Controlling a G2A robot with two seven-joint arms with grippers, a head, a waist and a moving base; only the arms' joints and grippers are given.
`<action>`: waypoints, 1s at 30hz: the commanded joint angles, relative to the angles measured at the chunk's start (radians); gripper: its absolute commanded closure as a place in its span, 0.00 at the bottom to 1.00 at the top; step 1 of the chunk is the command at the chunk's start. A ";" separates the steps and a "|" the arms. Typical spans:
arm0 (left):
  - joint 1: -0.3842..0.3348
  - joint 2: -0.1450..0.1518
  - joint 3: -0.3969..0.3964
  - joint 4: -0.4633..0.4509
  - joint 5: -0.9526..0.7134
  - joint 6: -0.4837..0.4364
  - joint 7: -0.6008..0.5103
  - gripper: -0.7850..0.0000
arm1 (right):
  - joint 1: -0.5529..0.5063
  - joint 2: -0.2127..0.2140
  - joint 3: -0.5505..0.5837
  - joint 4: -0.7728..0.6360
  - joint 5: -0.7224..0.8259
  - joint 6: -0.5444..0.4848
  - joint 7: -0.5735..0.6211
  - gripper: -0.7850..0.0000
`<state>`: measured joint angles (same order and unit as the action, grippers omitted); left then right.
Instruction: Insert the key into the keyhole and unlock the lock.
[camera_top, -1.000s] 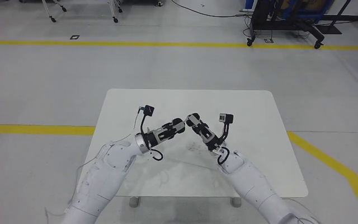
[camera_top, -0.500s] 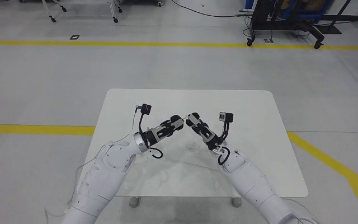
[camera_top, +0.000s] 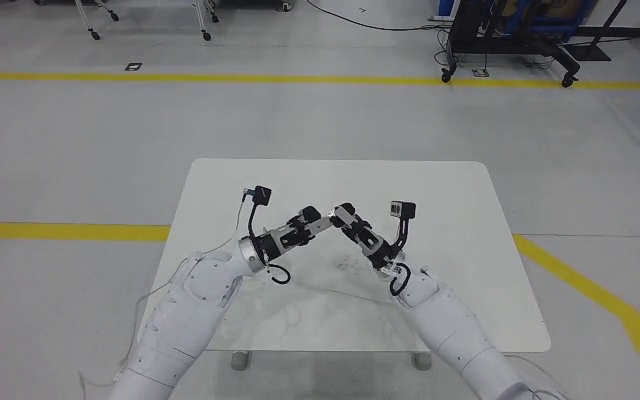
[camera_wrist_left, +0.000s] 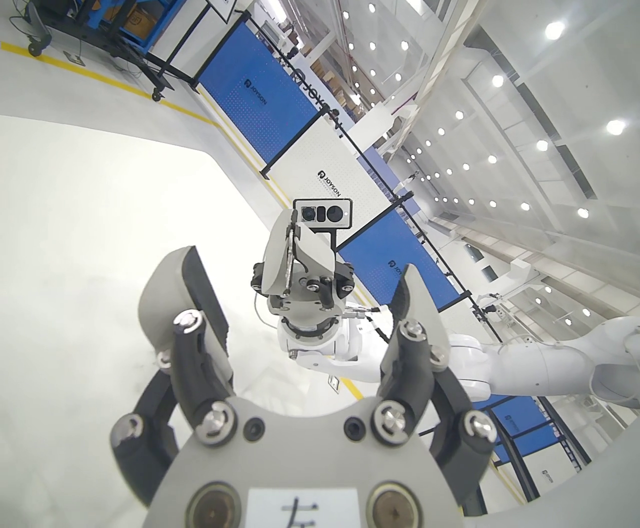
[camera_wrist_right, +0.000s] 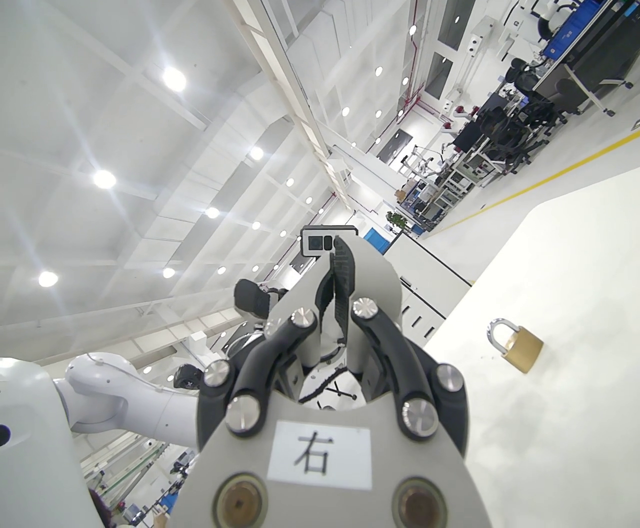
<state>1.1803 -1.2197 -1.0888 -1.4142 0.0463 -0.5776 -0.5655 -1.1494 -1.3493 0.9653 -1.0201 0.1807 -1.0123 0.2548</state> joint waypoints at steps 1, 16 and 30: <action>0.000 0.000 0.001 0.000 0.003 0.001 0.001 0.53 | -0.002 -0.001 0.003 -0.001 0.001 0.000 0.006 1.00; -0.002 0.002 0.006 0.002 0.036 0.015 0.002 0.68 | -0.013 -0.007 0.020 -0.005 -0.001 0.000 0.031 1.00; -0.001 0.002 0.009 -0.001 0.022 0.012 0.002 1.00 | -0.022 -0.012 0.035 -0.003 -0.007 0.000 0.048 1.00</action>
<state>1.1807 -1.2174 -1.0816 -1.4151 0.0689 -0.5667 -0.5594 -1.1705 -1.3606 0.9999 -1.0228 0.1735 -1.0123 0.3027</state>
